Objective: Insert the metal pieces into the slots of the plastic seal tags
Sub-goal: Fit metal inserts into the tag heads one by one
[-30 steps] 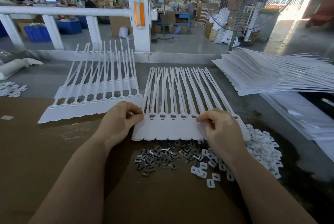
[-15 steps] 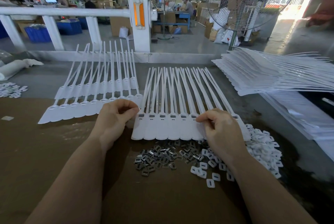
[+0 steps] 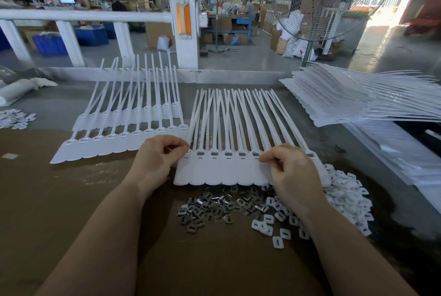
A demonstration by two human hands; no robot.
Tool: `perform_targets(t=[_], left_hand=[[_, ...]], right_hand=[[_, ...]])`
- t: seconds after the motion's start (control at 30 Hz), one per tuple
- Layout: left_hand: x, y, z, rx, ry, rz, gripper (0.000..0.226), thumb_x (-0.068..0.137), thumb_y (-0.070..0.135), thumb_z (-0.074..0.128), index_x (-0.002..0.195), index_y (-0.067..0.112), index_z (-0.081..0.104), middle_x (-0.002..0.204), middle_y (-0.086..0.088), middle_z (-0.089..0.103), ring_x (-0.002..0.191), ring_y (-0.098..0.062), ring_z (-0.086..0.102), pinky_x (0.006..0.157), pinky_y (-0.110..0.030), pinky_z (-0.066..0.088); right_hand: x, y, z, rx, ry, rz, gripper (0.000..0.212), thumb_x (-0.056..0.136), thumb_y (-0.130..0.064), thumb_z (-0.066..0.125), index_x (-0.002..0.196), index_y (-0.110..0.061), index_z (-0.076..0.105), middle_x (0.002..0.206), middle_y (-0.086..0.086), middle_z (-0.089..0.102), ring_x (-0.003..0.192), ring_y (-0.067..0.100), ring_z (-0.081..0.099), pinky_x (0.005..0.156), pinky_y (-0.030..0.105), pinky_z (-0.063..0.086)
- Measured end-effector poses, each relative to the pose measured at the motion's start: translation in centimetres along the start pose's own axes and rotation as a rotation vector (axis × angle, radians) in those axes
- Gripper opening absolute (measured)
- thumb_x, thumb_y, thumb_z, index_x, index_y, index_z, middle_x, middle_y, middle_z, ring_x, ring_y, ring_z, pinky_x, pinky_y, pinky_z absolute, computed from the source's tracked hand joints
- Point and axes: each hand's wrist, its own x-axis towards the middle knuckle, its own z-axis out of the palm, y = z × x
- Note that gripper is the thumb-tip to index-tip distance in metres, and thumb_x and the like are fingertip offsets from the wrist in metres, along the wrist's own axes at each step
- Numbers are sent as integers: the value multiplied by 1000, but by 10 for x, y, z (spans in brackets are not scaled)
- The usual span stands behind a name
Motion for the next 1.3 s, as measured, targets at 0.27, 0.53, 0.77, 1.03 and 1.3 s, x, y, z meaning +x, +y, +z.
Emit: perform_targets(t=[0.27, 0.53, 0.77, 1.03, 1.3], left_hand=[[2, -2, 0, -11, -33, -46, 10, 87, 18, 65, 80, 25, 68, 87, -1, 64, 81, -10, 56, 55, -12, 40], [3, -3, 0, -55, -41, -79, 10, 85, 18, 68, 91, 23, 62, 89, 3, 65, 83, -6, 58, 59, -16, 38], [4, -2, 2, -72, -56, -124, 10, 86, 17, 67, 91, 24, 62, 90, 1, 64, 84, -8, 58, 63, -22, 40], [4, 0, 5, -123, 21, -145, 12, 82, 10, 69, 87, 20, 66, 82, -2, 66, 76, -10, 59, 61, -23, 39], [4, -3, 6, -68, 35, -114, 6, 86, 16, 66, 88, 22, 66, 84, 4, 66, 81, -7, 58, 64, -24, 39]], right_hand=[[0, -1, -1, -3, -6, 8, 22, 87, 1, 53, 87, -11, 71, 89, -4, 63, 92, 10, 51, 79, 16, 35], [0, 0, 0, -5, -4, 9, 22, 87, 1, 53, 87, -12, 71, 89, -4, 63, 90, 7, 46, 76, 12, 30], [0, 0, 1, -5, -9, 9, 22, 87, 1, 53, 86, -12, 71, 89, -5, 62, 90, 7, 47, 77, 11, 30], [0, -1, 2, 9, -16, 9, 22, 85, 2, 54, 85, -12, 71, 88, -4, 62, 91, 13, 52, 80, 19, 36], [0, -1, 1, 31, 0, 21, 23, 86, 2, 53, 84, -12, 71, 86, -5, 62, 89, 14, 55, 79, 21, 39]])
